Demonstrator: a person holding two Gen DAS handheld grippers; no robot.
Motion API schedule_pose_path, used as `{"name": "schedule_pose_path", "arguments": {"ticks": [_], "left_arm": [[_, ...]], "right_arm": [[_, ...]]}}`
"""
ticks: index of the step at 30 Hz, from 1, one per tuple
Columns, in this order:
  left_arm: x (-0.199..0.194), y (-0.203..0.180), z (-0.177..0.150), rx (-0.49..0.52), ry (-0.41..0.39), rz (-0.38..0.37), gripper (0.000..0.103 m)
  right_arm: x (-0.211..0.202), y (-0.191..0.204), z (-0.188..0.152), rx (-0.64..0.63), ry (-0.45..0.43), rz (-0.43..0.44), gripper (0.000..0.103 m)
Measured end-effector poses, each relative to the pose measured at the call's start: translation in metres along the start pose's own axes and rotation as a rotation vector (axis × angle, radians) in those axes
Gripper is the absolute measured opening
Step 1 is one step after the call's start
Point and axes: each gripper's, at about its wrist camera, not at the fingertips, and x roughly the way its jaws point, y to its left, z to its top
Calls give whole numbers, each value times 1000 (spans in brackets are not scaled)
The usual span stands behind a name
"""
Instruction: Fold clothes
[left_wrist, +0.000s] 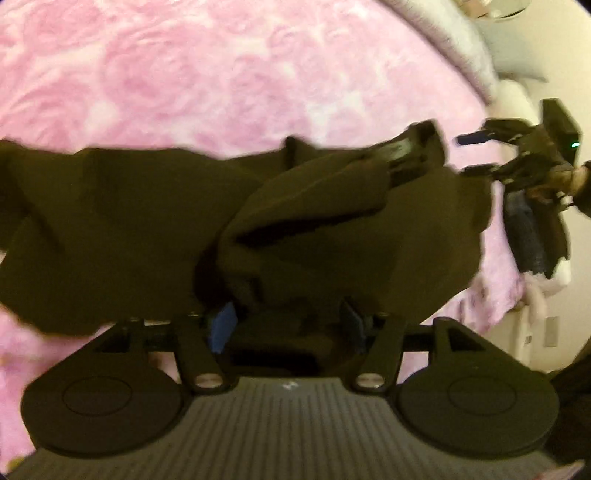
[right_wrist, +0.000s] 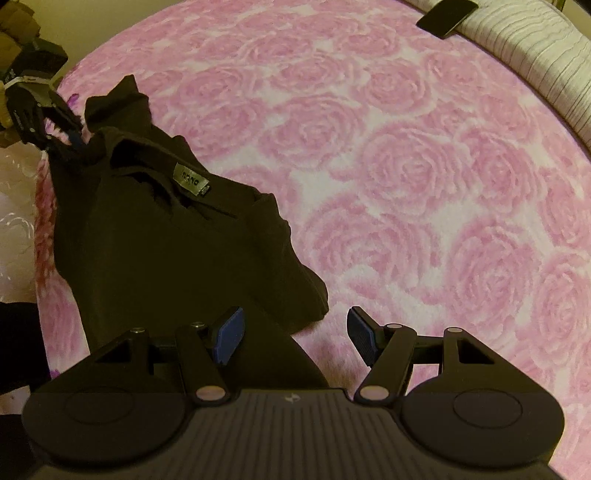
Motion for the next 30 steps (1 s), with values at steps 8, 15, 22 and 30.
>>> {"name": "schedule_pose_path", "arguments": {"ticks": [8,15,22,30], "left_arm": [[-12,1,-20,-80,69,-133,54],[-1,5,-25,-168,24,-141,8],[-12,-22,-36,-58,20,-22,1],[-64,-35,-79,-73,21,135,1]], "right_arm": [[-1,-4,-10,13,-5,26,64],[11,-4,-7,3,-21,56,64],[18,-16,4,-125,-66,70,63],[41,-31,25,-220,-21,255,55]]}}
